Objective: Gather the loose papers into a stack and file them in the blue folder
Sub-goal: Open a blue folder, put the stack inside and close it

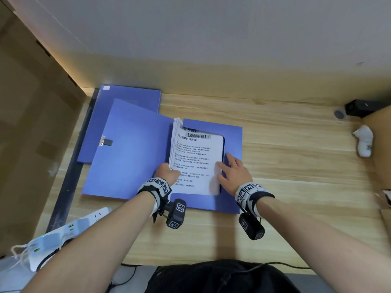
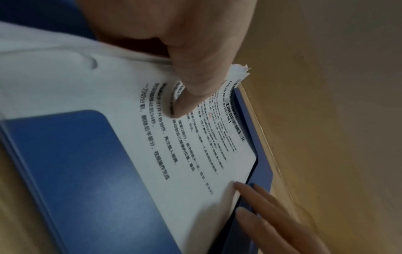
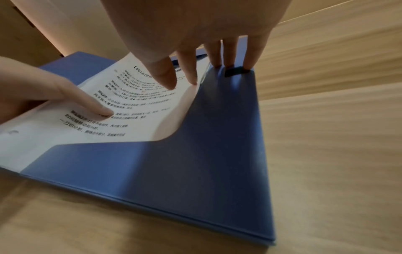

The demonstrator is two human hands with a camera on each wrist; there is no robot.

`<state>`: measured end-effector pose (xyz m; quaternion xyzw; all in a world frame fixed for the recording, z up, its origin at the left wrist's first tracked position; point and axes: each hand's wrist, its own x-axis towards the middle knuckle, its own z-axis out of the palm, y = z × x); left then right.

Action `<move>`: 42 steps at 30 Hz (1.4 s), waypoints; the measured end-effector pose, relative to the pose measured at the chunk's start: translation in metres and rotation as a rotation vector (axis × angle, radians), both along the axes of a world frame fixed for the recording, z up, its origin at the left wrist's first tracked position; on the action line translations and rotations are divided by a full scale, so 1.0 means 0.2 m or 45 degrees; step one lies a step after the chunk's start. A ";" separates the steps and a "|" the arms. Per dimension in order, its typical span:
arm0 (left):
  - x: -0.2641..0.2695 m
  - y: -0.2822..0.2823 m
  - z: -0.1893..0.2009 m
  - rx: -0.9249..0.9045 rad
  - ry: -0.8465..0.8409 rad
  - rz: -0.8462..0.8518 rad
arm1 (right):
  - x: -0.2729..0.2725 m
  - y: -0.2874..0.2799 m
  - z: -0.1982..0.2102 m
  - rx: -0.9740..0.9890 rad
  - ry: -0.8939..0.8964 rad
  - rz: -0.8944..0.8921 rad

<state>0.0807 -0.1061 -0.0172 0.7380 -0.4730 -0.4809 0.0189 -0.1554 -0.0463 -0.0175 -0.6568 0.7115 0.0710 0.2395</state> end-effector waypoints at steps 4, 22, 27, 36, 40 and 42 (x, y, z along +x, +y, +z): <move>-0.04 -0.02 0.02 -0.072 -0.056 0.144 | 0.01 0.00 0.00 -0.023 0.077 0.027; -0.38 -0.01 -0.06 0.051 0.070 0.020 | -0.18 0.00 -0.06 -0.061 -0.301 -0.046; -0.41 -0.03 -0.04 0.173 0.033 -0.032 | -0.19 0.03 -0.08 -0.072 -0.243 -0.002; -0.24 -0.07 0.10 0.039 -0.493 -0.814 | -0.17 0.03 -0.06 -0.017 -0.132 0.075; -0.04 -0.05 0.14 -0.143 -0.452 -0.673 | -0.16 0.02 -0.02 0.016 -0.117 0.073; 0.08 -0.04 0.14 -0.255 -0.452 -0.571 | -0.14 0.01 0.01 0.023 -0.137 0.041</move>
